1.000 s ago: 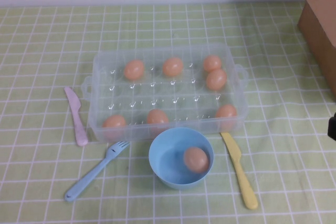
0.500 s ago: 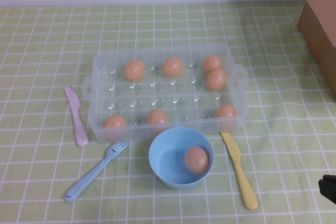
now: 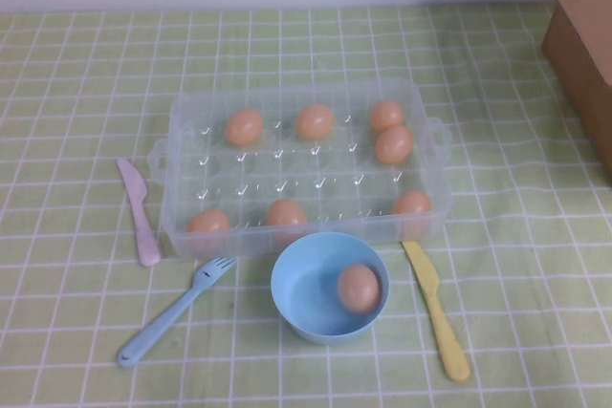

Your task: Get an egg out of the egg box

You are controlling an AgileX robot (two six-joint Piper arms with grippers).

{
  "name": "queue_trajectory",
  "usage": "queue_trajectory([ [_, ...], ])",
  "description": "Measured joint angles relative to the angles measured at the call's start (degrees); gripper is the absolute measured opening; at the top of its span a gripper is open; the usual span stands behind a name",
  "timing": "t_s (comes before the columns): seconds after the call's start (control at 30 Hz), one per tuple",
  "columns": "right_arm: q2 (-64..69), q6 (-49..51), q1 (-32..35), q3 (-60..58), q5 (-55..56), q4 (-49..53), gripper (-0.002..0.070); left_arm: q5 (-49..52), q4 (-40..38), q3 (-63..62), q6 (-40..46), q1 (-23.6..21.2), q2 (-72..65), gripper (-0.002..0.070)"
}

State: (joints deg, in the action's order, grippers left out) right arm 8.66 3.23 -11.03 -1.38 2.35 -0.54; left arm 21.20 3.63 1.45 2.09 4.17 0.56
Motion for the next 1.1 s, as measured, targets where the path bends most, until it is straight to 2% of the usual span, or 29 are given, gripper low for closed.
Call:
queue_trajectory([
  [0.23, -7.76, 0.0, 10.1, -0.1, -5.09, 0.0, -0.0018, 0.0, 0.0, 0.0, 0.0, 0.0, 0.0, -0.0004],
  [0.5, -8.37, -0.1, 10.64, -0.1, -22.67, -2.6, -0.0018, 0.0, 0.0, 0.0, 0.0, 0.0, 0.0, -0.0004],
  [1.1, -9.1, -0.1, 10.64, -0.1, -24.15, -3.33, -0.0018, 0.0, 0.0, 0.0, 0.0, 0.0, 0.0, -0.0004],
])
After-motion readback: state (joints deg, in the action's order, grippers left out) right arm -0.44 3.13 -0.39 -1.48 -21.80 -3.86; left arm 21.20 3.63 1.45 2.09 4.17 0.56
